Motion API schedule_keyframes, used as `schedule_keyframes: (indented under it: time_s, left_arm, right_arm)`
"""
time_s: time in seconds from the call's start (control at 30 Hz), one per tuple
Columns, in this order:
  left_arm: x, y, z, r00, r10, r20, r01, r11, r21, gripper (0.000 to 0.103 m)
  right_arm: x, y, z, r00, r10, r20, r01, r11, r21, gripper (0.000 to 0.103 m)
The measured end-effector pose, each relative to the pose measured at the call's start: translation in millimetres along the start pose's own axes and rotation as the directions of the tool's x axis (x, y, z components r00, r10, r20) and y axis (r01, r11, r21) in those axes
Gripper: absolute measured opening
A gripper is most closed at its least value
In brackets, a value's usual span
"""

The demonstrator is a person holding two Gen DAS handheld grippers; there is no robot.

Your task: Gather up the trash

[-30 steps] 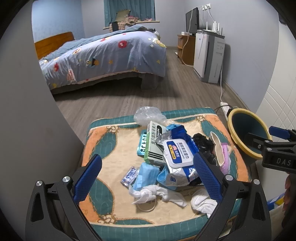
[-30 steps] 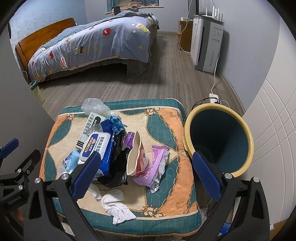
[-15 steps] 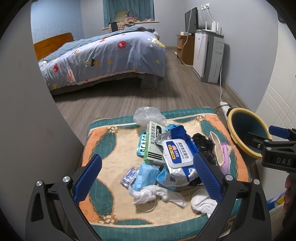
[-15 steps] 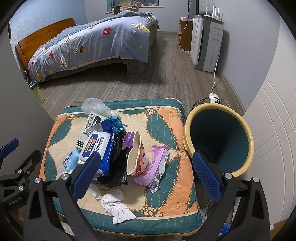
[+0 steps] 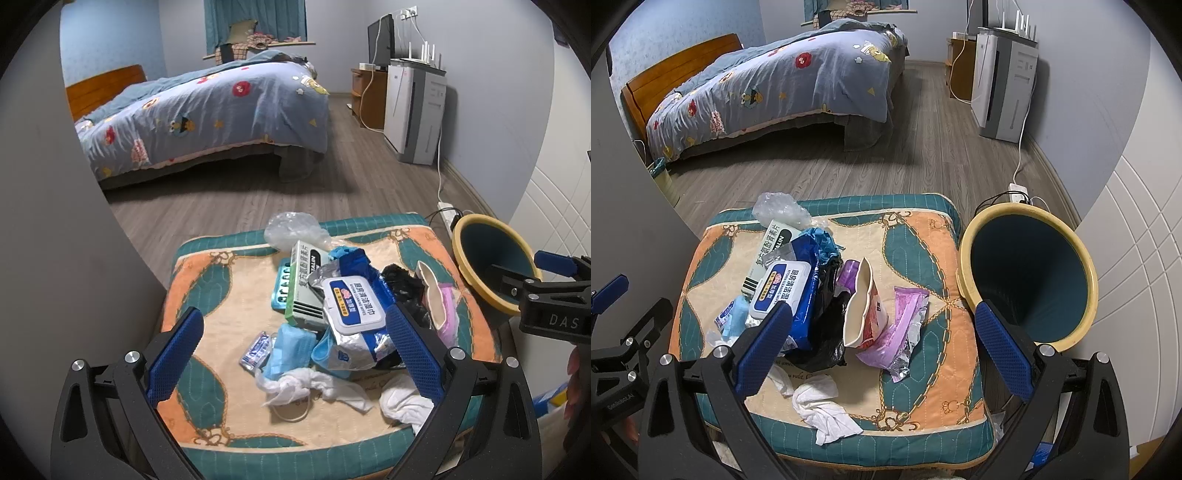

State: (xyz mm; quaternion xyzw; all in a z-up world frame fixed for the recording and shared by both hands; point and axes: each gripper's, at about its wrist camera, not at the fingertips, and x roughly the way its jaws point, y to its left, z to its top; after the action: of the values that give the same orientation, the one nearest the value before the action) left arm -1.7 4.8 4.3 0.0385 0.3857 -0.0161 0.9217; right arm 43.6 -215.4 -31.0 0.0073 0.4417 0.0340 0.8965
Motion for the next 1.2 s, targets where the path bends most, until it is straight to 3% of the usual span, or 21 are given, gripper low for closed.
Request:
schedule_keyframes:
  time_s: [1.2]
  left_arm:
    - [3.4, -0.6, -2.9, 0.999, -0.043, -0.001, 0.043, 0.999, -0.008, 0.098]
  right_arm:
    - [5.8, -0.4, -3.8, 1.000, -0.011, -0.016, 0.011, 1.000, 0.000, 0.097]
